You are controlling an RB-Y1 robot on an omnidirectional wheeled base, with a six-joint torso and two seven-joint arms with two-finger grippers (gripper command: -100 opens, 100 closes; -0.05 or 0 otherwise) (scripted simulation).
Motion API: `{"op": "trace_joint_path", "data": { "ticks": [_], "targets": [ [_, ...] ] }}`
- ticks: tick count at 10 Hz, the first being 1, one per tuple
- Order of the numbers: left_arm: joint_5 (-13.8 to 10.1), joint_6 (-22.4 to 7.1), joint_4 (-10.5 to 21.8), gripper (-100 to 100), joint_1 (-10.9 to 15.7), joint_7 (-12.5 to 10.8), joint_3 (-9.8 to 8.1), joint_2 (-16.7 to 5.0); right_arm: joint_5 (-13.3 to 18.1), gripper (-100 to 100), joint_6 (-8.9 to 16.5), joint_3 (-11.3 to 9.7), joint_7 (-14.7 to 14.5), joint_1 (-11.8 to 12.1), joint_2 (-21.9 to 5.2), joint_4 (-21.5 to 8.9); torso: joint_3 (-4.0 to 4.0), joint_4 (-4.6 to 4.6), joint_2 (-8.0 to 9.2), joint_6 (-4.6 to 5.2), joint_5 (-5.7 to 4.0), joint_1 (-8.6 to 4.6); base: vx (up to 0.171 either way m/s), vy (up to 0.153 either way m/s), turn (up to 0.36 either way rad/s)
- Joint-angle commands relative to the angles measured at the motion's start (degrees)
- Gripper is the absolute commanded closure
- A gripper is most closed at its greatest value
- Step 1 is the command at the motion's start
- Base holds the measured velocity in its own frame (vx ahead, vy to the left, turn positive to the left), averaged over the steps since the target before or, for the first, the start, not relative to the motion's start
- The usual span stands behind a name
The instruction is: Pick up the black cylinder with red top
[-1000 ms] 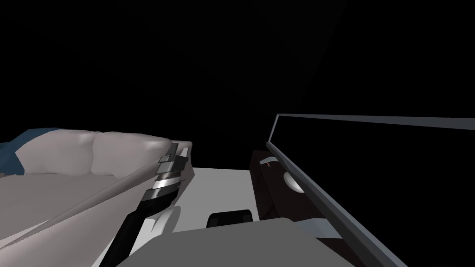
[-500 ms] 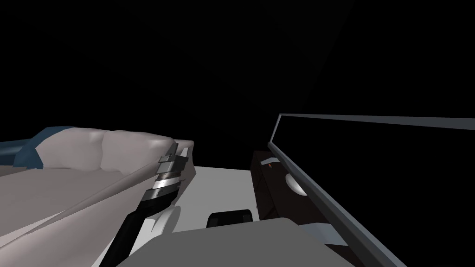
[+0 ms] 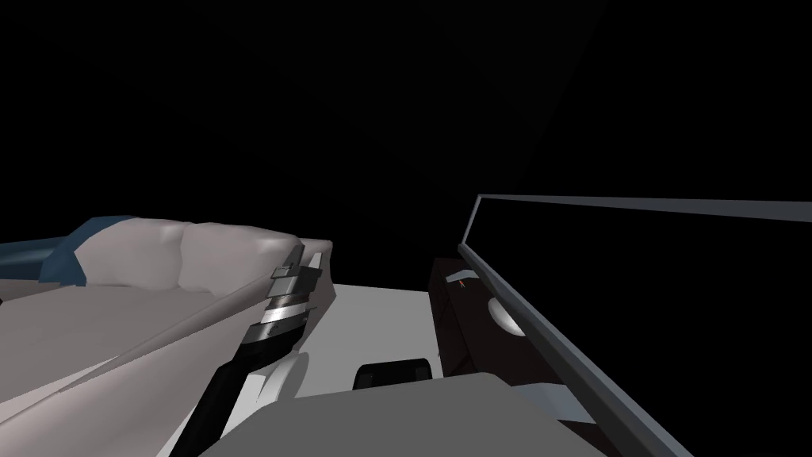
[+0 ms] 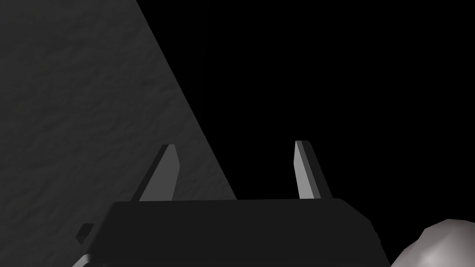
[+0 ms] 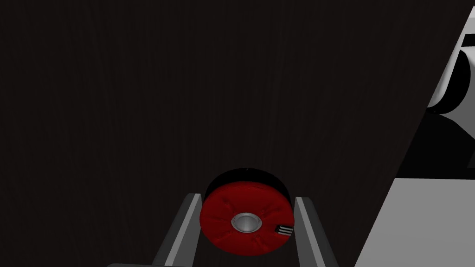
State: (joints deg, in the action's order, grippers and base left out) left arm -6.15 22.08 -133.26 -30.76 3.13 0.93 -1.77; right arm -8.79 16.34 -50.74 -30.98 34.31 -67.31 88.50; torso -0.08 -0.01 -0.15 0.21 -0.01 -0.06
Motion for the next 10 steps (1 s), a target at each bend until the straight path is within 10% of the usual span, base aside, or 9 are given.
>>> {"op": "trace_joint_path", "data": {
  "ticks": [1,3,4,5,9,10],
  "targets": [
    [0.0,0.0,0.0,0,0.0,0.0,0.00,0.0,0.0,100,0.0,0.0,0.0,0.0,0.0,0.0,0.00,0.00,0.00,0.00,0.00,0.00,0.000,0.000,0.000],
    [0.0,0.0,0.0,0,0.0,0.0,0.00,0.0,0.0,100,0.0,0.0,0.0,0.0,0.0,0.0,0.00,0.00,0.00,0.00,-0.01,0.00,0.000,0.000,0.000],
    [0.0,0.0,0.0,0,0.0,0.0,0.00,0.0,0.0,0,0.0,0.0,0.0,0.0,0.0,0.0,0.00,0.00,0.00,0.00,-0.01,-0.01,0.000,0.000,0.000],
    [0.0,0.0,0.0,0,0.0,0.0,0.00,0.0,-0.6,100,0.0,0.1,0.0,0.3,-2.0,1.6,0.00,0.00,0.00,0.00,-0.01,-0.01,0.012,0.018,-0.078],
    [0.0,0.0,0.0,0,0.0,0.0,0.00,0.0,-1.1,100,0.0,0.4,0.2,1.1,-4.3,3.7,-0.03,-0.02,-0.04,0.02,0.03,0.09,0.008,0.019,-0.046],
    [0.0,0.0,0.0,0,0.0,0.0,0.00,0.0,-1.1,0,-0.1,0.4,0.2,1.2,-4.4,3.8,-0.02,-0.01,-0.03,0.01,0.00,0.05,0.000,0.000,0.000]
  ]
}}
